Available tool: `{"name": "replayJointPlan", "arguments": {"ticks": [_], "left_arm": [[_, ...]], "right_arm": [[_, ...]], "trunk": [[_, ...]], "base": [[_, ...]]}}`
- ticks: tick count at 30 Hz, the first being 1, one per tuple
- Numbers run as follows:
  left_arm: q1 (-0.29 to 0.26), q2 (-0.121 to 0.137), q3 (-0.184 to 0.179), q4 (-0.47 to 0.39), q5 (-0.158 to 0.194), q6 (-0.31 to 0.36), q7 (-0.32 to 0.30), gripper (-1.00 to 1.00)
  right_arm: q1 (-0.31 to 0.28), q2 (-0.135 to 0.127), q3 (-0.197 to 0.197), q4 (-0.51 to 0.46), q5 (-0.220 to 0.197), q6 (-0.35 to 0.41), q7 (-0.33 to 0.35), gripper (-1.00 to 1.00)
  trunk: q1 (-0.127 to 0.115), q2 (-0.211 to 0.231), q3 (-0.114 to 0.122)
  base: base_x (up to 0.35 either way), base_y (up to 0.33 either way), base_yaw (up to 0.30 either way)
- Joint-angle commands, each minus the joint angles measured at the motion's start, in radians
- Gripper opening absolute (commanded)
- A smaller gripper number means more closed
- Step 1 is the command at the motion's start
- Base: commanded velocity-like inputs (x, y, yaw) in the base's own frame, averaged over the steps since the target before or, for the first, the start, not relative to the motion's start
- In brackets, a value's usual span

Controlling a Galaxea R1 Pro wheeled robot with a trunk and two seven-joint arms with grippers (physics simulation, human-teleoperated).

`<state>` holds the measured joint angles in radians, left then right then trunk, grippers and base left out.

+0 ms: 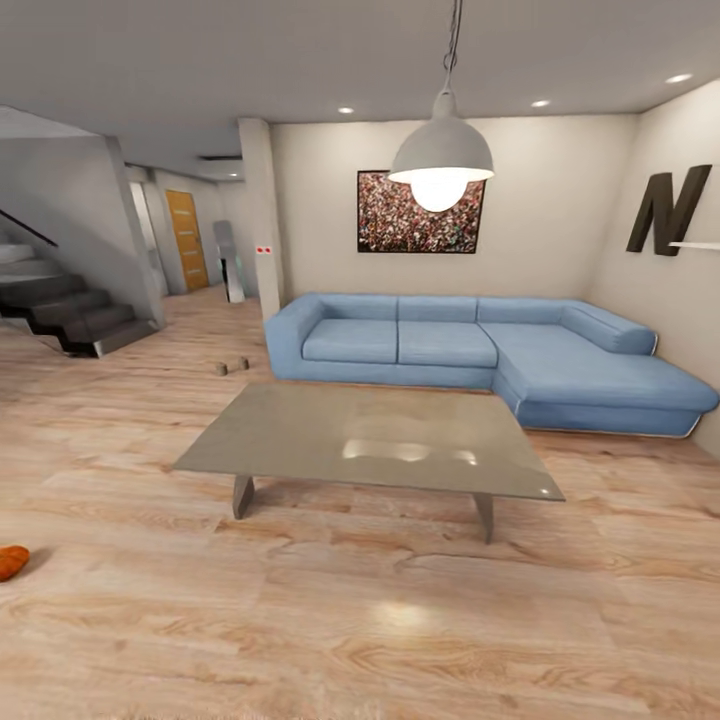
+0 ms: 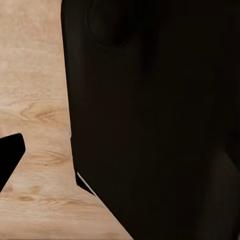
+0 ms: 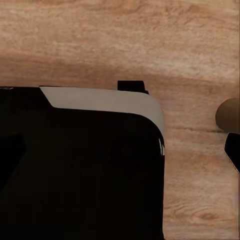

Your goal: Place each of the two pumpkins and all three candles from the living room inside a cabinet in the living room (use any cabinet), then make sure every cabinet is closed, and position the cauldron so it is next to a table in the living room.

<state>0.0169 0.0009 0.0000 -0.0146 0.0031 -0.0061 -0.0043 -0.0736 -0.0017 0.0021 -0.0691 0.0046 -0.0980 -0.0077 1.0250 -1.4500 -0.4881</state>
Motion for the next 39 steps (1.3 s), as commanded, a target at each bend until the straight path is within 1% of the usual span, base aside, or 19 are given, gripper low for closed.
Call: {"name": "replayJointPlan", "arguments": {"ticks": [1, 4, 8, 15, 20, 23, 29, 37, 39], "left_arm": [[0.000, -0.001, 0.000, 0.000, 0.000, 0.000, 0.000, 1.00], [0.000, -0.002, 0.000, -0.001, 0.000, 0.000, 0.000, 1.00], [0.000, -0.004, 0.001, 0.000, 0.000, 0.000, 0.000, 1.00], [0.000, -0.004, 0.002, 0.001, 0.000, 0.000, 0.000, 1.00], [0.000, -0.004, 0.002, 0.001, 0.000, 0.001, 0.000, 1.00], [0.000, -0.004, 0.002, 0.001, 0.000, 0.001, 0.000, 1.00], [0.000, -0.004, 0.003, 0.001, 0.001, 0.001, 0.001, 1.00], [0.000, -0.004, 0.003, 0.001, 0.002, 0.000, 0.001, 1.00], [0.000, -0.003, 0.003, 0.001, 0.002, 0.000, 0.001, 1.00]], "right_arm": [[0.000, -0.001, 0.000, -0.001, -0.001, 0.000, 0.000, 1.00], [0.000, 0.003, -0.001, -0.001, -0.004, -0.001, -0.001, 1.00], [0.000, -0.001, -0.003, -0.006, -0.004, -0.002, -0.001, 1.00], [0.000, 0.004, 0.001, -0.014, 0.002, -0.002, -0.002, 1.00], [0.000, 0.000, -0.001, -0.017, 0.000, -0.002, -0.002, 1.00], [0.000, 0.004, -0.003, -0.020, -0.002, -0.004, -0.002, 1.00], [0.000, 0.009, -0.001, -0.015, 0.000, -0.068, -0.003, 1.00], [0.000, 0.010, 0.002, -0.010, 0.005, -0.085, -0.008, 1.00], [0.000, 0.006, 0.004, -0.018, 0.007, -0.086, -0.012, 1.00]], "trunk": [[0.000, 0.000, 0.000], [0.000, 0.000, -0.002], [0.000, 0.000, -0.003], [0.000, 0.000, -0.007], [0.000, 0.000, -0.009], [0.000, 0.000, -0.010], [0.000, 0.000, -0.013], [0.000, 0.000, -0.016], [0.000, 0.000, -0.017]], "base": [[0.000, 0.000, 0.288], [0.000, 0.000, 0.288], [0.000, 0.000, 0.288], [0.000, 0.000, 0.288], [0.000, 0.000, 0.288], [0.000, 0.000, 0.288], [0.000, 0.000, 0.288], [0.000, 0.000, 0.288], [0.000, 0.000, 0.288]]}}
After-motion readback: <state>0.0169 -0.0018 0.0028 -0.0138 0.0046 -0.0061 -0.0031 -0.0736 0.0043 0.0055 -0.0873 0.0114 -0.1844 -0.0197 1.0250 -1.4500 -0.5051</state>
